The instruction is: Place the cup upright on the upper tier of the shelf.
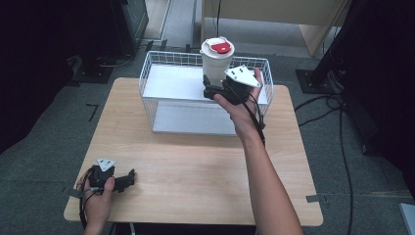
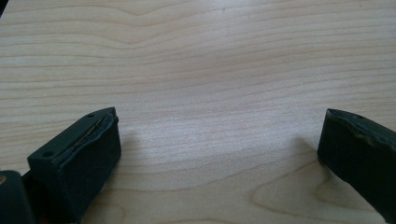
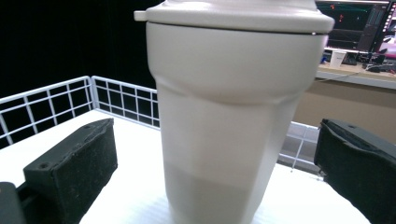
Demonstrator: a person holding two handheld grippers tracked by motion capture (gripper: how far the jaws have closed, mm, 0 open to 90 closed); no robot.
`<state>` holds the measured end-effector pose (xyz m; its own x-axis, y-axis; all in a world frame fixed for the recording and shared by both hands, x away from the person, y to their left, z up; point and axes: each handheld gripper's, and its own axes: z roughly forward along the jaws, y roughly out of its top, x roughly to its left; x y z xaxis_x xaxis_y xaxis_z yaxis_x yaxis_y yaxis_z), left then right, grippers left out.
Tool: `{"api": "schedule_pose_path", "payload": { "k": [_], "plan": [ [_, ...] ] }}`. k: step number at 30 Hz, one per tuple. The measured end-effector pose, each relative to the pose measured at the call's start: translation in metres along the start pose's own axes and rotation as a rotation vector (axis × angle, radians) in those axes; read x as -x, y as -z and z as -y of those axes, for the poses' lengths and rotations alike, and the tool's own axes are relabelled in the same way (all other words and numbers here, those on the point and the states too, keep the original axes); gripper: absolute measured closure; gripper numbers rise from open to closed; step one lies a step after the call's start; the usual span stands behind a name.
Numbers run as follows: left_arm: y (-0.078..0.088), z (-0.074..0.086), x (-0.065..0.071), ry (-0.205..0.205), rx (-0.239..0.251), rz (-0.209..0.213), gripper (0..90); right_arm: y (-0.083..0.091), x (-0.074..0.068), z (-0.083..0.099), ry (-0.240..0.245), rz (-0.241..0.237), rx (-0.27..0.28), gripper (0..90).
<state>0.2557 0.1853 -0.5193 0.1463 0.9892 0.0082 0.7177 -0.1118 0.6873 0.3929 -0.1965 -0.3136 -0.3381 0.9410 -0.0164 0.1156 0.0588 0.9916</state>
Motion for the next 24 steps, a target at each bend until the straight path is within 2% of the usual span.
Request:
{"api": "schedule_pose_path", "payload": {
  "k": [14, 24],
  "plan": [
    [0.0, 0.0, 0.0, 0.0, 0.0, -0.001, 0.0, 0.031, 0.01, 0.02, 0.019, 0.0, -0.012, 0.0],
    [0.0, 0.0, 0.0, -0.002, -0.002, 0.0, 0.0, 0.053, 0.017, 0.038, 0.014, 0.013, -0.021, 0.0]
  ]
}}
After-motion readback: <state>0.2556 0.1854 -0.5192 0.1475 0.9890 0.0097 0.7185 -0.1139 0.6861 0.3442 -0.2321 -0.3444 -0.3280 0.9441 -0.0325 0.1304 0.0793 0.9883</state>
